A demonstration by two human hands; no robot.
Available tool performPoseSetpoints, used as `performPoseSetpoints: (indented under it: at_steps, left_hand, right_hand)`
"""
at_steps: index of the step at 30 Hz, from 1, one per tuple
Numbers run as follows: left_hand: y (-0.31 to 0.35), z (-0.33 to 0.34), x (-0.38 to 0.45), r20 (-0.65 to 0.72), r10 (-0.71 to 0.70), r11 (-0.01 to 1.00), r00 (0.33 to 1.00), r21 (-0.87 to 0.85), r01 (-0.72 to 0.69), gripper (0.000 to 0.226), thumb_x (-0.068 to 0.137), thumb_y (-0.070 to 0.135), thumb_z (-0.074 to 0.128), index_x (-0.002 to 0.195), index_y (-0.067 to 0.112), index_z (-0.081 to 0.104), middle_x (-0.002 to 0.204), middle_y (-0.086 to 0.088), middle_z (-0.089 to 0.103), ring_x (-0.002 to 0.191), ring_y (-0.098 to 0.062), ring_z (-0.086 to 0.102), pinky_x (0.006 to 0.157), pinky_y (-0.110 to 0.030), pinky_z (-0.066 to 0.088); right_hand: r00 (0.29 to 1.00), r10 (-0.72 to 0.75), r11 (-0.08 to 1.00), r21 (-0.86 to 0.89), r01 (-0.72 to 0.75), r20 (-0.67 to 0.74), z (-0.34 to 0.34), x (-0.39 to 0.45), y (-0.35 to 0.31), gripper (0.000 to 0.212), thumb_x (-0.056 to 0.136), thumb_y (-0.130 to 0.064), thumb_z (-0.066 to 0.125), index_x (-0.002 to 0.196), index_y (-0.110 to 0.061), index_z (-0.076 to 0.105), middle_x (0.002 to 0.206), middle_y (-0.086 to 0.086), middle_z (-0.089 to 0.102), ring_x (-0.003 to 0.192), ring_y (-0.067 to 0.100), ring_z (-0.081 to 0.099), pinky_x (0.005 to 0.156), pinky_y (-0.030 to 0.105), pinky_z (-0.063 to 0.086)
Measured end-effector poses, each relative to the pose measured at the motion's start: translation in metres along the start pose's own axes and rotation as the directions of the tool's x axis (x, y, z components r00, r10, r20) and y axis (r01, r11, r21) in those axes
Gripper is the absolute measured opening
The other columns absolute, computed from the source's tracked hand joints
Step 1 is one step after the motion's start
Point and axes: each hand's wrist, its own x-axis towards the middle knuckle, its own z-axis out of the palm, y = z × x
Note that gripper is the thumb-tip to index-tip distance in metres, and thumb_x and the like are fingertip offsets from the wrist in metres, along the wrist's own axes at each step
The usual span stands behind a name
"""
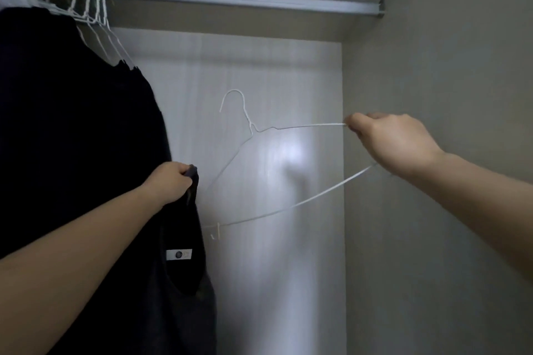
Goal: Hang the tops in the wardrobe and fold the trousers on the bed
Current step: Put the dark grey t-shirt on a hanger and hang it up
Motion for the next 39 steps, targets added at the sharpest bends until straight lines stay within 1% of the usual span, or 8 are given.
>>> performPoseSetpoints:
  at_steps: [6,13,20,25,29,33,36,39]
  left_hand:
    - [-0.025,0.009,-0.02,0.127,-0.001,0.974,0.992,0.225,-0.028,0.019,0.083,-0.003,0.049,0.077,-0.001,0.067,0.074,-0.019,0.066,0.072,-0.032,0.063,0.061,-0.028,0.043]
    - [-0.031,0.014,-0.03,0.216,0.019,0.974,0.976,0.216,-0.067,0.029,0.082,-0.007,0.047,0.076,0.011,0.068,0.071,-0.006,0.065,0.069,-0.021,0.06,0.058,-0.022,0.043]
    - [-0.016,0.015,-0.039,0.244,0.088,0.993,0.966,0.056,-0.104,0.037,0.086,-0.006,0.043,0.098,0.018,0.068,0.083,-0.01,0.067,0.069,-0.02,0.061,0.066,-0.026,0.049]
    - [-0.005,0.017,-0.041,0.216,0.026,0.99,0.976,-0.142,0.006,0.026,0.087,-0.001,0.044,0.098,0.003,0.067,0.079,-0.012,0.062,0.067,-0.022,0.059,0.066,-0.031,0.048]
    - [0.006,0.021,-0.042,0.182,-0.014,0.923,0.983,-0.375,0.083,0.021,0.09,0.023,0.056,0.094,0.004,0.064,0.086,-0.01,0.062,0.079,-0.024,0.059,0.077,-0.037,0.051]
    - [0.008,0.024,-0.039,0.063,-0.035,0.915,0.997,-0.4,0.057,0.041,0.086,0.054,0.06,0.08,0.014,0.057,0.085,-0.004,0.057,0.083,-0.017,0.056,0.085,-0.033,0.047]
    - [0.012,0.029,-0.041,0.036,-0.021,0.925,0.999,-0.379,0.033,0.043,0.085,0.053,0.062,0.069,0.017,0.045,0.067,0.0,0.043,0.066,-0.013,0.044,0.067,-0.028,0.039]
    - [0.023,0.037,-0.045,0.062,-0.004,0.933,0.998,-0.358,0.027,0.042,0.086,0.05,0.063,0.068,0.018,0.042,0.06,0.002,0.037,0.057,-0.014,0.038,0.056,-0.027,0.033]
  right_hand:
    - [1.0,0.024,0.991,0.133,-0.026,0.02,0.007,-0.014,-0.009,0.03,0.091,-0.016,0.043,0.118,-0.026,0.049,0.099,0.011,0.064,0.082,0.038,0.06,0.069,0.038,0.049]
    - [0.999,0.04,0.966,0.253,-0.045,0.025,0.013,-0.026,-0.029,0.027,0.097,-0.021,0.039,0.119,-0.025,0.053,0.097,0.009,0.067,0.086,0.036,0.061,0.069,0.035,0.048]
    - [0.995,0.053,0.946,0.314,-0.076,0.083,0.016,-0.024,-0.049,0.028,0.099,-0.022,0.038,0.119,-0.025,0.057,0.088,0.008,0.067,0.081,0.034,0.06,0.065,0.032,0.045]
    - [0.996,0.006,0.947,0.319,-0.035,0.09,0.013,-0.026,-0.07,0.026,0.098,-0.018,0.039,0.118,-0.023,0.055,0.083,0.006,0.066,0.075,0.033,0.059,0.063,0.032,0.046]
    - [0.996,-0.008,0.942,0.336,-0.023,0.089,0.013,-0.038,-0.088,0.029,0.092,-0.01,0.04,0.116,-0.022,0.052,0.087,0.004,0.065,0.075,0.033,0.058,0.065,0.034,0.049]
    - [0.977,-0.054,0.946,0.322,-0.017,0.208,0.014,-0.054,-0.1,0.037,0.087,-0.006,0.046,0.122,-0.019,0.048,0.098,0.004,0.063,0.081,0.033,0.06,0.068,0.037,0.051]
    - [0.97,-0.243,0.969,0.051,0.243,-0.012,0.016,-0.064,-0.111,0.047,0.077,-0.003,0.064,0.124,-0.008,0.058,0.111,0.013,0.064,0.099,0.037,0.063,0.083,0.046,0.052]
    - [0.8,-0.569,0.808,0.052,0.587,-0.189,0.012,-0.078,-0.14,0.041,0.085,-0.013,0.045,0.12,-0.002,0.062,0.12,0.015,0.063,0.112,0.033,0.06,0.095,0.049,0.047]
